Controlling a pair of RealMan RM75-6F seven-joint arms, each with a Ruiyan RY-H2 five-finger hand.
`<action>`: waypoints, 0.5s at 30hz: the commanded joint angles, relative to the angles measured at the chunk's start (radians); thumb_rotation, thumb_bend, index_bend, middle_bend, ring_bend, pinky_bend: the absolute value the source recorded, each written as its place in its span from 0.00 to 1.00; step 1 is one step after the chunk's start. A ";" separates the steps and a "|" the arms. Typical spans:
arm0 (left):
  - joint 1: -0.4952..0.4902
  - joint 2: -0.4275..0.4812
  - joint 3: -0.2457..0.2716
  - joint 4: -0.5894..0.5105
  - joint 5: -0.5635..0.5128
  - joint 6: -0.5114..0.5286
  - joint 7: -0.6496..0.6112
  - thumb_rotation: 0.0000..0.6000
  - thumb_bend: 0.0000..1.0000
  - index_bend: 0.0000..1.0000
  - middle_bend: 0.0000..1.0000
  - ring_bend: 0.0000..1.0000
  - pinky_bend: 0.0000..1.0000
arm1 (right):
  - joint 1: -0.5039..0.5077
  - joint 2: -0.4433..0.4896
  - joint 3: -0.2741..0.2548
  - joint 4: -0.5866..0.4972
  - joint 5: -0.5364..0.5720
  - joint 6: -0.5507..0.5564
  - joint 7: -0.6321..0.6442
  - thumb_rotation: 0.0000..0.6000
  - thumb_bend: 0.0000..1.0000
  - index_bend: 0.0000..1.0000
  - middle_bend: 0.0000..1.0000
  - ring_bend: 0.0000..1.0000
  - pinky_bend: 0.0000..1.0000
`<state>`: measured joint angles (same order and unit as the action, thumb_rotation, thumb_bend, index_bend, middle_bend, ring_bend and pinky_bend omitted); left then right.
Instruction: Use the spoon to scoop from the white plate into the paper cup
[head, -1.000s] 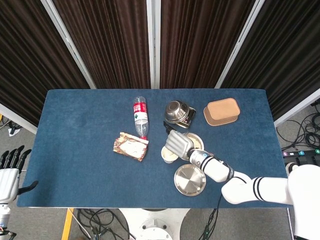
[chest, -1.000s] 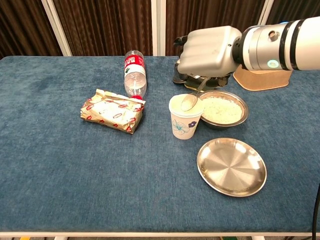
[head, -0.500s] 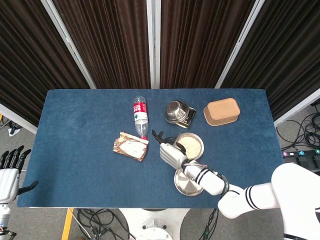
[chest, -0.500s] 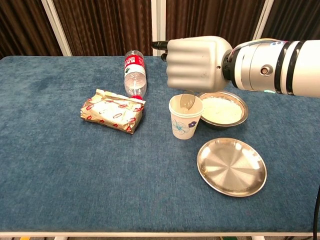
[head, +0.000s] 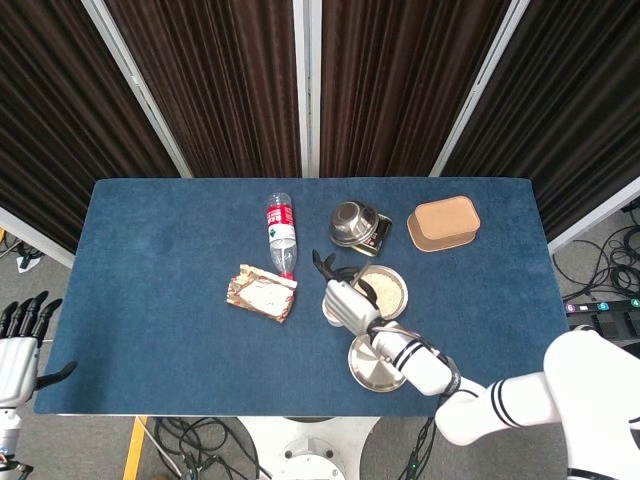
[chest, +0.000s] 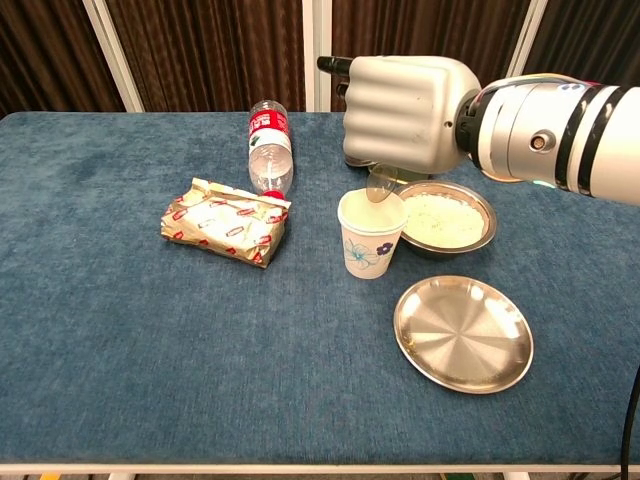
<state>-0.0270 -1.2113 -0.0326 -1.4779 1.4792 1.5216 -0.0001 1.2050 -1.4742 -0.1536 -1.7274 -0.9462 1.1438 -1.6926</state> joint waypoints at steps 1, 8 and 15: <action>0.000 0.001 -0.001 -0.001 0.000 0.001 0.004 1.00 0.00 0.17 0.14 0.10 0.04 | -0.024 0.000 0.013 -0.001 -0.014 0.009 0.058 1.00 0.37 0.60 0.56 0.23 0.00; -0.002 0.002 -0.001 -0.003 0.001 -0.002 0.005 1.00 0.00 0.17 0.14 0.10 0.04 | -0.113 0.018 0.055 0.025 -0.055 0.020 0.332 1.00 0.36 0.60 0.56 0.23 0.00; -0.005 0.006 -0.002 -0.011 0.005 -0.002 0.013 1.00 0.00 0.17 0.14 0.10 0.04 | -0.241 0.101 0.060 0.011 -0.176 0.064 0.698 1.00 0.36 0.60 0.54 0.22 0.00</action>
<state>-0.0312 -1.2053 -0.0347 -1.4887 1.4839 1.5203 0.0126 1.0490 -1.4250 -0.1024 -1.7105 -1.0442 1.1775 -1.1776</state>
